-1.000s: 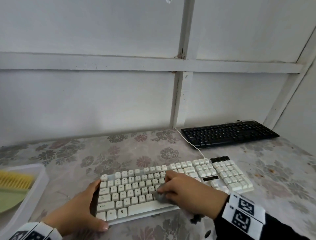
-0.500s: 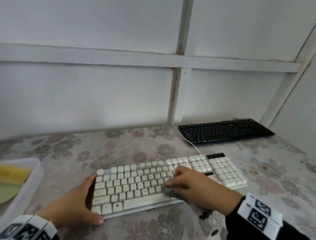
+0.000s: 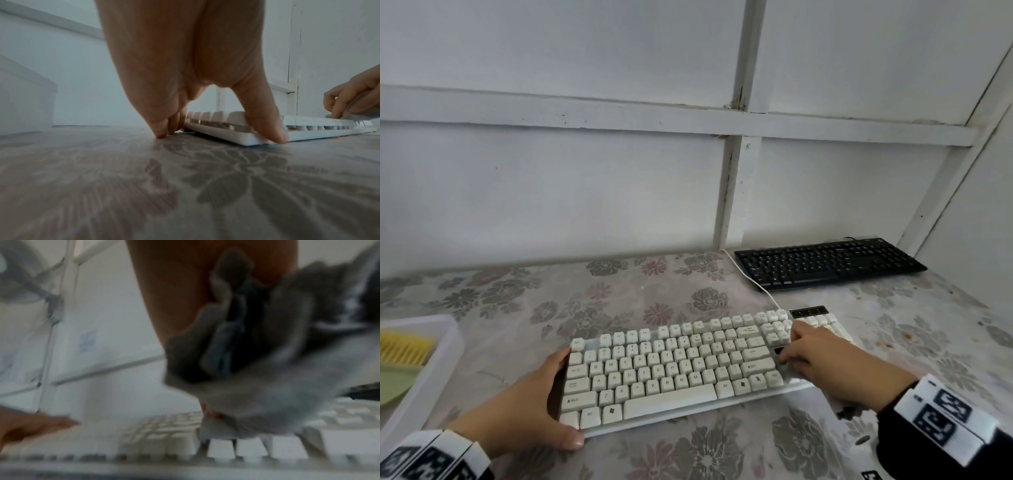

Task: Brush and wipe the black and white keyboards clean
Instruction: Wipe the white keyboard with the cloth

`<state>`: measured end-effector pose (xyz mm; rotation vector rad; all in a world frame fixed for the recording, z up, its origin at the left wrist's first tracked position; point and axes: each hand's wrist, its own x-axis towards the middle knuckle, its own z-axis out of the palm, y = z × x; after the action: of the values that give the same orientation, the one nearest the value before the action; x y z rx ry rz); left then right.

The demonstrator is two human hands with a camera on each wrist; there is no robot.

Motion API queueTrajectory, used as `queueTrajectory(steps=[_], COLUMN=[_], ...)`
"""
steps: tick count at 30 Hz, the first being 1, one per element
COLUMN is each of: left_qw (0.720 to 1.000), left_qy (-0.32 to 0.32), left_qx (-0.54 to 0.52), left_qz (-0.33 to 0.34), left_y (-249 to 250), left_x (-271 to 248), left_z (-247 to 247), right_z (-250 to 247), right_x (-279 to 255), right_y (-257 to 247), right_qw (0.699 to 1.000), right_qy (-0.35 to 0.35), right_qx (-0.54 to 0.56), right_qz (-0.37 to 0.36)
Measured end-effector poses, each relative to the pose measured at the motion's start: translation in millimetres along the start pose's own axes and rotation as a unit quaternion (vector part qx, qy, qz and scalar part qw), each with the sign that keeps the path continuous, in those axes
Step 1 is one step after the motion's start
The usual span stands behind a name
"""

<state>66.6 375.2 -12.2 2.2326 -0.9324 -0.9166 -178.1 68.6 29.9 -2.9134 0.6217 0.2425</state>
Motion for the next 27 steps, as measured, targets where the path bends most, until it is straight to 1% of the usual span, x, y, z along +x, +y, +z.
queueTrajectory(steps=[4,7,9,11,15,17,19,22,24,27], left_qw=[1.000,1.000,1.000,1.000,1.000,1.000,1.000,1.000,1.000,1.000], left_qy=[-0.005,-0.007,-0.006,-0.005,-0.004,-0.002,0.000,0.003,-0.001,-0.001], left_qx=[0.010,0.015,0.017,0.015,0.007,0.010,0.007,0.005,0.007,0.003], left_qz=[-0.003,-0.006,-0.003,-0.004,0.000,0.002,0.001,-0.003,-0.001,-0.001], left_y=[2.5,3.1,2.3,1.2,-0.4,0.4,0.6,0.2,0.1,-0.5], left_x=[-1.7,-2.1,-1.3,-0.8,-1.1,-1.8,-1.3,0.1,0.3,0.5], left_z=[-1.9,-1.0,-0.7,-0.5,0.2,0.1,0.6,1.4,1.2,0.6], right_z=[-5.8,-23.0,-35.0,-42.7,-36.8,-29.4,-20.9,-8.5,-7.4,-15.4], right_x=[0.4,1.3,-3.3,-9.0,-9.0,-4.3,-0.8,3.9,8.2,11.7], right_y=[-7.5,-2.8,9.2,17.2,7.0,-2.9,-12.7,-21.8,-21.0,-14.3], right_qw=[0.994,0.985,0.985,0.989,0.998,0.999,0.997,0.986,0.985,0.990], right_qy=[-0.029,-0.016,-0.011,-0.019,0.011,0.013,-0.005,-0.045,-0.055,-0.093], right_qx=[-0.107,-0.164,-0.155,-0.117,-0.039,-0.040,-0.082,-0.163,-0.164,-0.105], right_qz=[0.007,0.048,0.076,0.083,0.046,0.024,0.010,-0.008,-0.020,-0.018])
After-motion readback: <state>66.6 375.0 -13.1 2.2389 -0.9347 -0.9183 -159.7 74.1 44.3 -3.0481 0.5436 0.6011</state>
